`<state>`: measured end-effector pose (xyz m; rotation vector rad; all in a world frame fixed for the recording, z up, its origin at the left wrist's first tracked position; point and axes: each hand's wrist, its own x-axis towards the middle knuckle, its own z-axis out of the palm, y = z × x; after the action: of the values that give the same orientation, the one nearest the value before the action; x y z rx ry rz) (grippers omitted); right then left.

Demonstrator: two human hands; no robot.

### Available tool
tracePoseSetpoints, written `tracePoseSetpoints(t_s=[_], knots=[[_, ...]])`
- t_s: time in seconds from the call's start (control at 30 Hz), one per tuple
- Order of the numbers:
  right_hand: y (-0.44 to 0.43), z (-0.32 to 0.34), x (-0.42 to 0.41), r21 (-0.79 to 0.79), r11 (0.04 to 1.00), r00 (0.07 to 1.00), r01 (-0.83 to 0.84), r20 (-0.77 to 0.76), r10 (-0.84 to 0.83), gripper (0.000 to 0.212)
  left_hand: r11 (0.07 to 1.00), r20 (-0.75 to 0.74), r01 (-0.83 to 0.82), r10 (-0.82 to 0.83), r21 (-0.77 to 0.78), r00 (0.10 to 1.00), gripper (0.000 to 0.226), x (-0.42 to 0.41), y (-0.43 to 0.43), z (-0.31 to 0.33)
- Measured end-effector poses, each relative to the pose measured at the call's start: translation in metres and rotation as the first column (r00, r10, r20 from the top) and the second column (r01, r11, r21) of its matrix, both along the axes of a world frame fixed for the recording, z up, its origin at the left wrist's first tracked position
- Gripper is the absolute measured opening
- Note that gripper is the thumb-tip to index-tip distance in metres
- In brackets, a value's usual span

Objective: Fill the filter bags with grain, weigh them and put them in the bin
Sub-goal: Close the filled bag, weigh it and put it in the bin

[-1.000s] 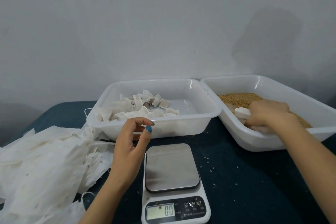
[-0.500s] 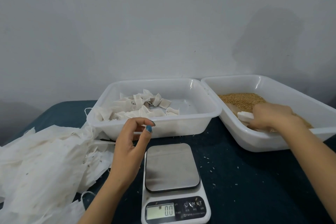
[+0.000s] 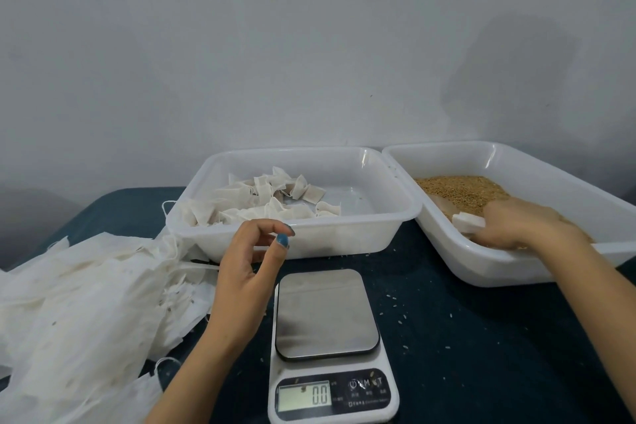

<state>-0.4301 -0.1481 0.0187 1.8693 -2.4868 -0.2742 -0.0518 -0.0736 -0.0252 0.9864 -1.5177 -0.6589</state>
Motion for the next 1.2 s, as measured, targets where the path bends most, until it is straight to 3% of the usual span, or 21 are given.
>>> tracePoseSetpoints(t_s=[0.23,0.43,0.53,0.67,0.8,0.97,1.03,1.2], knots=[[0.002,-0.005,-0.011,-0.053,0.999,0.994,0.005,0.111,0.001,0.034,1.0,0.001,0.002,-0.002,-0.003,1.0,0.018,0.001,0.0,0.0],[0.007,-0.012,-0.019,-0.215,0.971,0.936,0.107,0.351,-0.026,0.04,1.0,-0.007,0.016,-0.016,0.009,1.0,0.02,-0.001,0.001,0.0],[0.009,-0.01,-0.014,-0.295,0.942,0.809,0.159,0.585,0.047,0.028,1.0,-0.014,0.02,-0.02,0.014,1.0,0.02,-0.002,0.002,0.0],[0.021,0.0,0.007,-0.466,0.849,0.595,0.248,0.765,0.246,0.015,0.999,-0.02,0.028,-0.028,0.023,0.999,0.021,-0.003,0.003,0.001],[0.038,0.012,0.037,-0.604,0.719,0.387,0.345,0.789,0.477,0.013,0.998,-0.017,0.041,-0.04,0.049,0.999,0.023,-0.004,0.004,-0.001],[0.06,0.01,0.095,-0.665,0.668,0.17,0.334,0.739,0.652,0.024,0.994,0.025,0.091,-0.093,0.066,0.995,0.027,-0.005,0.004,-0.002],[0.069,0.003,0.123,-0.718,0.67,0.179,0.19,0.696,0.696,0.026,0.99,0.063,0.126,-0.13,0.058,0.989,0.028,-0.007,0.005,-0.003],[0.078,-0.038,0.172,-0.681,0.725,0.35,-0.107,0.657,0.668,0.015,0.98,0.178,0.2,-0.2,0.022,0.963,0.05,-0.01,0.01,-0.004]])
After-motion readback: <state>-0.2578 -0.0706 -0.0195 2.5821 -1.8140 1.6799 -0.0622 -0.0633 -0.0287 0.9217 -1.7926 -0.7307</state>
